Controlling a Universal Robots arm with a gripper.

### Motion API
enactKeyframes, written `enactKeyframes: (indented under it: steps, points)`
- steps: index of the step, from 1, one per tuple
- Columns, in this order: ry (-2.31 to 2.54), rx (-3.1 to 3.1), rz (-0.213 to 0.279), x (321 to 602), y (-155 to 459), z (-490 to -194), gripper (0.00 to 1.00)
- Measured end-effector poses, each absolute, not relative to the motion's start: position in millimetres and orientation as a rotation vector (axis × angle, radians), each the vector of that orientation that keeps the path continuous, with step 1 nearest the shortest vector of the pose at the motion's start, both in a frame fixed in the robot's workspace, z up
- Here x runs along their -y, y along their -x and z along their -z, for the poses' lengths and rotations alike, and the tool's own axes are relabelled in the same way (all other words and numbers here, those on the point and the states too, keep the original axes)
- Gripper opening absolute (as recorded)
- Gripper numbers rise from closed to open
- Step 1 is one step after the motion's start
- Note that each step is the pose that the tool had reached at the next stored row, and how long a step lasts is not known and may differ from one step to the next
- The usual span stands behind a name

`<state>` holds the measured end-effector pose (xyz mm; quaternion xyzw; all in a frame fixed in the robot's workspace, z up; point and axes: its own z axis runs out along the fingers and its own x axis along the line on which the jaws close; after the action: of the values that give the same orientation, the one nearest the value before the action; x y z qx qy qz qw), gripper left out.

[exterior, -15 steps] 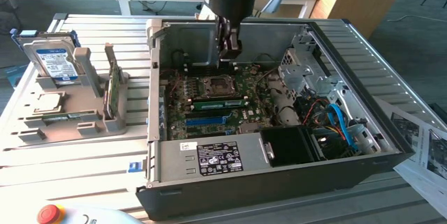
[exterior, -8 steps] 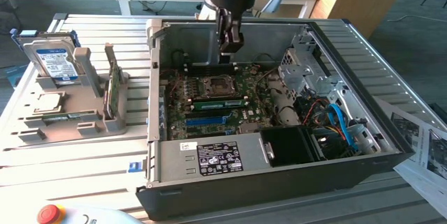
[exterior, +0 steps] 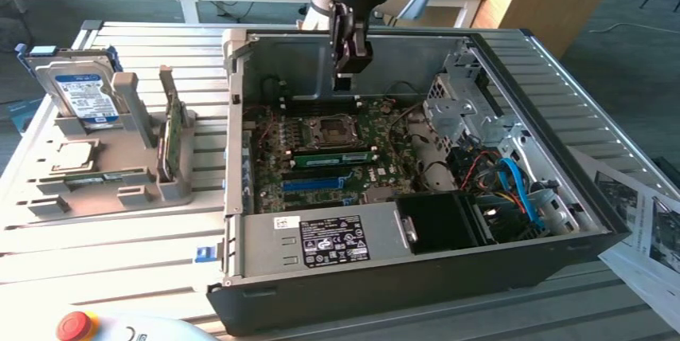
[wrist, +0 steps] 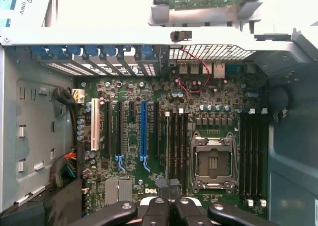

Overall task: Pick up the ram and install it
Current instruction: 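Press down the ram until it locks into place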

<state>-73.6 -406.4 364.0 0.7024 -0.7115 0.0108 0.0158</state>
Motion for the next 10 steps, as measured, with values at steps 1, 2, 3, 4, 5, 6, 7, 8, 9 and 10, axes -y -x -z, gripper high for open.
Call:
enactKeyframes:
  steps: [1, 2, 3, 4, 5, 6, 7, 8, 9, 10]
  points:
    - [-2.185, 2.213, -0.034, 406.4, 73.6, -364.1, 0.1]
    - [-2.185, 2.213, -0.034, 406.4, 73.6, -364.1, 0.1]
    - [-2.185, 2.213, -0.034, 406.4, 73.6, -364.1, 0.1]
    - [-2.185, 2.213, -0.034, 406.4, 73.5, -364.1, 0.1]
    - [-2.185, 2.213, -0.034, 406.4, 73.6, -364.1, 0.1]
    - [-2.185, 2.213, -0.034, 406.4, 73.6, -364.1, 0.1]
    - [-2.185, 2.213, -0.034, 406.4, 73.6, -364.1, 0.1]
    - [-2.185, 2.213, -0.034, 406.4, 73.6, -364.1, 0.1]
    - [-2.185, 2.213, -0.034, 406.4, 73.6, -364.1, 0.1]
    - [-2.185, 2.213, -0.034, 406.4, 73.6, -364.1, 0.1]
